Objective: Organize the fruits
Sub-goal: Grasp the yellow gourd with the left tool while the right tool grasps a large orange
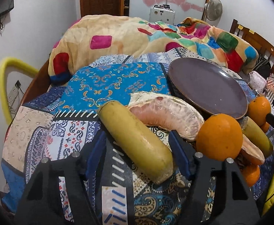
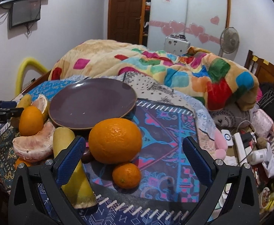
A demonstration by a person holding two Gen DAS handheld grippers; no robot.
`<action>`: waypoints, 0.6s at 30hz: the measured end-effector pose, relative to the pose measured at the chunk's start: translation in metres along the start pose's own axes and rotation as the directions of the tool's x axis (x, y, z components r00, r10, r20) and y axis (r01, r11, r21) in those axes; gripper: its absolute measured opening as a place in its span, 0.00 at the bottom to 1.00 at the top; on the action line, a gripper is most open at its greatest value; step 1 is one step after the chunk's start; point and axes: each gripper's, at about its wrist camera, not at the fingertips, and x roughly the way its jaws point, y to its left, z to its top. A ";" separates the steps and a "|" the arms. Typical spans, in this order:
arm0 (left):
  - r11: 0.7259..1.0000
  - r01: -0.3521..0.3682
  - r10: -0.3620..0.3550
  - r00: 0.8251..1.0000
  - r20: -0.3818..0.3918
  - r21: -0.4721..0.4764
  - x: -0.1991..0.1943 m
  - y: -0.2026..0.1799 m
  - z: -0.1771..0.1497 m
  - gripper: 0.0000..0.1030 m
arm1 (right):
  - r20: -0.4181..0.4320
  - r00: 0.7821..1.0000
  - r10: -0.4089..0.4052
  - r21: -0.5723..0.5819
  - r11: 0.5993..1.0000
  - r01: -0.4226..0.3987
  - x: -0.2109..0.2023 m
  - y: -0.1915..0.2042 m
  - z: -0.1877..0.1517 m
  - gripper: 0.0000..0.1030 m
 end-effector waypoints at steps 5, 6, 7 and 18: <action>1.000 -0.015 0.015 1.000 -0.010 0.009 0.007 -0.003 0.002 0.66 | -0.048 0.998 0.043 0.014 0.999 -0.043 0.011 -0.002 0.004 0.95; 1.000 -0.019 0.019 1.000 -0.010 0.011 0.009 -0.004 0.003 0.66 | -0.062 0.997 0.055 0.017 0.998 -0.054 0.013 -0.002 0.004 0.93; 1.000 -0.022 0.022 1.000 -0.011 0.011 0.010 -0.003 0.003 0.66 | -0.074 0.995 0.067 0.017 0.998 -0.066 0.015 -0.003 0.004 0.91; 1.000 -0.005 0.004 1.000 -0.022 -0.030 0.012 0.008 0.007 0.53 | -0.104 0.986 0.127 0.003 0.992 -0.127 0.020 0.007 0.004 0.65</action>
